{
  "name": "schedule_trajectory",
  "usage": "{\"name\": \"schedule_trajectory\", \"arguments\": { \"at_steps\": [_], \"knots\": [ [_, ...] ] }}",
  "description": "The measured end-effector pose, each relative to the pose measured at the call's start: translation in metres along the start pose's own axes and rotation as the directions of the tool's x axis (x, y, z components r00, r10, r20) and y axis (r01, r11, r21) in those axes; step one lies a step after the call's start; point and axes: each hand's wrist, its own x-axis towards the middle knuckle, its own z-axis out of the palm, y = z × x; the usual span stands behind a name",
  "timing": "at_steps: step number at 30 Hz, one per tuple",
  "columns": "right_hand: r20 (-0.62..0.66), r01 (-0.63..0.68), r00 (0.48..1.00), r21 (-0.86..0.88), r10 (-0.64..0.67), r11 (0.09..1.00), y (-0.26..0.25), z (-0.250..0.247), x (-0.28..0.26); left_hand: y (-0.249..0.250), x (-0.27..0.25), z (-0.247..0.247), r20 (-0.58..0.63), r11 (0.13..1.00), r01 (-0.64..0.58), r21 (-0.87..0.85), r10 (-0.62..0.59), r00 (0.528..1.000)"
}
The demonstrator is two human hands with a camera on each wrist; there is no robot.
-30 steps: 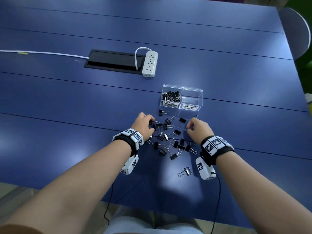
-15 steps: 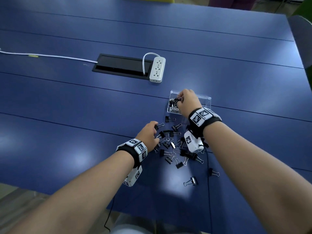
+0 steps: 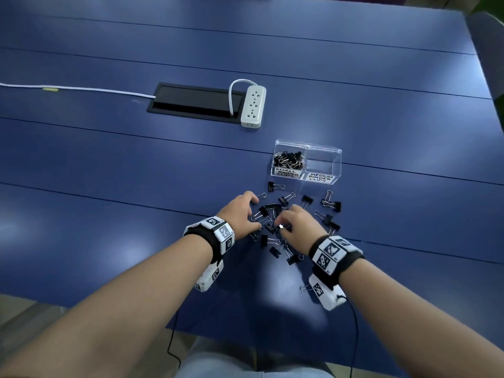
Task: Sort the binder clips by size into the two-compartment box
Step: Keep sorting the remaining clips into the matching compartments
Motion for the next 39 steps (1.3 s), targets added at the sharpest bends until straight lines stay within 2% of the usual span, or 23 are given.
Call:
{"name": "schedule_trajectory", "arguments": {
  "at_steps": [3,7,9,13,15,21,24,27,31,36,39],
  "knots": [
    [-0.064,-0.049,0.997,0.014,0.050,0.999,0.010,0.001,-0.009,-0.002,-0.004,0.007,-0.023,1.000,0.002,-0.010,-0.002,1.000],
    [-0.157,-0.088,0.982,0.118,0.106,0.989,0.021,-0.020,-0.020,0.000,-0.011,0.009,-0.074,0.999,-0.037,0.004,0.037,0.997],
    [-0.165,-0.118,0.976,0.126,0.138,0.985,0.027,-0.025,-0.030,0.005,-0.015,0.011,-0.041,0.994,-0.091,0.056,0.094,0.995],
    [-0.076,-0.134,0.987,0.069,0.140,0.988,0.037,-0.020,-0.054,0.014,-0.024,0.026,0.115,0.959,-0.236,0.159,0.219,0.969],
    [-0.089,-0.153,0.984,0.054,0.157,0.987,0.042,-0.016,-0.065,0.015,-0.028,0.033,0.161,0.939,-0.279,0.199,0.249,0.955],
    [-0.183,-0.316,0.934,-0.019,0.307,0.949,0.063,-0.017,-0.098,0.019,-0.038,0.047,0.096,0.896,-0.366,0.251,0.353,0.931],
    [-0.139,-0.373,0.917,0.038,0.375,0.927,0.071,-0.013,-0.108,0.028,-0.042,0.057,0.142,0.854,-0.433,0.289,0.409,0.902],
    [-0.100,-0.347,0.927,0.144,0.363,0.927,0.072,-0.008,-0.105,0.039,-0.042,0.069,0.205,0.823,-0.480,0.303,0.436,0.876],
    [-0.160,-0.316,0.923,0.208,0.351,0.925,0.068,-0.008,-0.096,0.047,-0.038,0.077,0.291,0.784,-0.500,0.369,0.413,0.863],
    [-0.206,-0.229,0.940,0.212,0.273,0.950,0.056,-0.008,-0.085,0.046,-0.036,0.079,0.296,0.751,-0.530,0.394,0.443,0.846],
    [-0.198,-0.226,0.943,0.214,0.268,0.951,0.051,-0.001,-0.077,0.048,-0.034,0.077,0.228,0.723,-0.545,0.426,0.497,0.837]
  ]
}}
